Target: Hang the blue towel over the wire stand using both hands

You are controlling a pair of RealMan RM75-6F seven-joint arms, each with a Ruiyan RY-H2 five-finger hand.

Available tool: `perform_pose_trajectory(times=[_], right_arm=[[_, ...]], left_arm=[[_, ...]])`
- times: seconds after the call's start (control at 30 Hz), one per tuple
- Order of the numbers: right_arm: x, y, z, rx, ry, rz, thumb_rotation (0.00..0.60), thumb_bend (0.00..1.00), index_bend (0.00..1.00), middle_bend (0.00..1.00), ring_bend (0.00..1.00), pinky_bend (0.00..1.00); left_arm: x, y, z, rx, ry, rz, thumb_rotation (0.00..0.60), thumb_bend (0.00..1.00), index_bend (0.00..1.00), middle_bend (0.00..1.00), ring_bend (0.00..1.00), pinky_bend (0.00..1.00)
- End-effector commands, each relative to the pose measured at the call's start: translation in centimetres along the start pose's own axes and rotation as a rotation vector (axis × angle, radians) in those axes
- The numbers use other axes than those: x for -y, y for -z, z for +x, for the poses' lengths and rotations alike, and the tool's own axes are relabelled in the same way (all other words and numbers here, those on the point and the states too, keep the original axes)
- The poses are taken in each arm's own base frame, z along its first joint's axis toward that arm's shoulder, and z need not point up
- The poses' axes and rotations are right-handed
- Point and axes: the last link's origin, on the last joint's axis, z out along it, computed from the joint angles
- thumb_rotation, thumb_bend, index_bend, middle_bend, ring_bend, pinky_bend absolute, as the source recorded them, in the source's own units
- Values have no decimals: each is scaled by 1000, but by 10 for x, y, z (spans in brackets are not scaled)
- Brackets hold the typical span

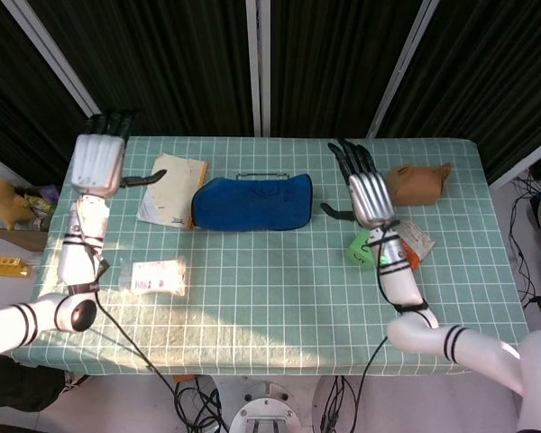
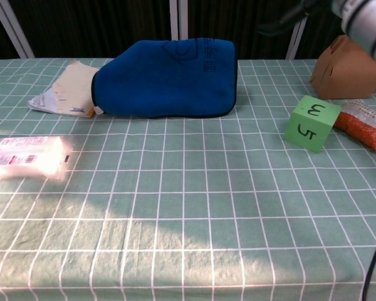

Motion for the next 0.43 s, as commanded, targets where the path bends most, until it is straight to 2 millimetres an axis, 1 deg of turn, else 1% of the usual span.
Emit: perform_pose_trajectory(times=[0.03,0.07,0.17,0.23,0.37,0.43], right_arm=[[-45,140,25,62,243,-145,600,128,0,0,0,0],[-50,157,23,80,253,-178,600,128,0,0,0,0],[-57,192,18,99,267,-244,600,131,0,0,0,0],[-61,210,14,107,281,-268,600,131,0,0,0,0],[-63,228,10,124,287,-295,600,123,0,0,0,0],[-65,230,10,132,295,-304,600,123,0,0,0,0]], left_arm=[[49,154,-29,108,-5,82,244,49,116,154,118,163],[56,170,-35,127,-16,106,244,49,112,154,118,163],[64,208,-49,167,-46,151,246,50,102,154,118,163],[67,228,-56,171,-41,160,243,49,95,154,118,162],[75,247,-66,214,-7,172,241,49,94,151,118,162],[81,249,-68,222,2,168,227,49,94,145,117,161]])
